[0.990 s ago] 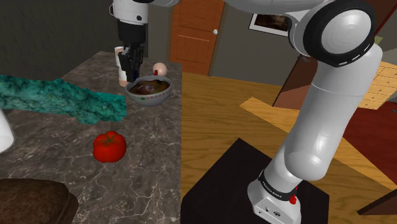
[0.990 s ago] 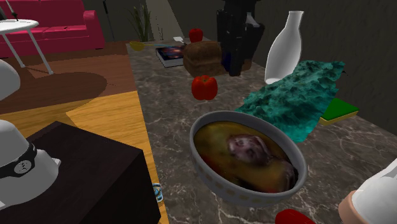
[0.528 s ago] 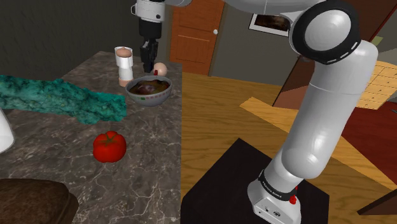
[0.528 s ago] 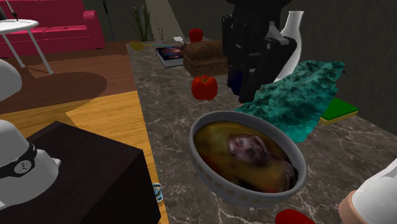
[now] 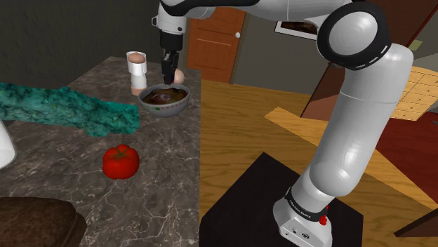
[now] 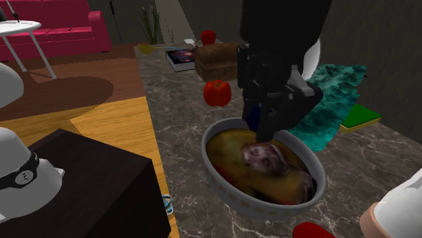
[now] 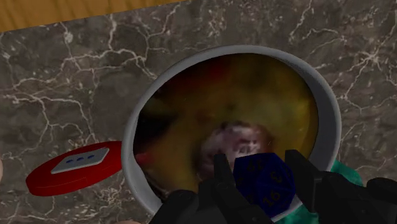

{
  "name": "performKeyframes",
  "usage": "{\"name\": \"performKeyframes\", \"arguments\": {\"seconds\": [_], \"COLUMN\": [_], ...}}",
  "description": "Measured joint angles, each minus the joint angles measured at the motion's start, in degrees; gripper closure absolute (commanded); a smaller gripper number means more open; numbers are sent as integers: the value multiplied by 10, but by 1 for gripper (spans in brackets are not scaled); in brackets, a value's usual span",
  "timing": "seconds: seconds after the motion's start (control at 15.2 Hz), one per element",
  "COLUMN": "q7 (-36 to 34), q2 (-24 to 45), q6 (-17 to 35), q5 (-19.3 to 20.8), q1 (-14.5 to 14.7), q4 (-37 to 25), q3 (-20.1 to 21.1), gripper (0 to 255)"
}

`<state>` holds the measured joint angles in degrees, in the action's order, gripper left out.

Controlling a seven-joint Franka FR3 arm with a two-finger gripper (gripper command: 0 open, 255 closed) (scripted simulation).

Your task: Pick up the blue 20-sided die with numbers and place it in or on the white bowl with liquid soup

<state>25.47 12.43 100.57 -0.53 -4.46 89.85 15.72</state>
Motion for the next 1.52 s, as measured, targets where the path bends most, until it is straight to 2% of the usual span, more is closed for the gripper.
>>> {"name": "performKeyframes", "arguments": {"seconds": [0.46,0.92,0.99,1.39,1.52], "q7": [2,3,3,3,3], "q2": [1,2,2,2,-1], "q6": [52,57,57,57,32], "q5": [0,0,0,0,0], "q1": [-1,-1,-1,-1,-2], "q4": [51,55,55,55,32], "q3": [-1,-1,-1,-1,-1], "gripper": [255,255,0,0,0]}}
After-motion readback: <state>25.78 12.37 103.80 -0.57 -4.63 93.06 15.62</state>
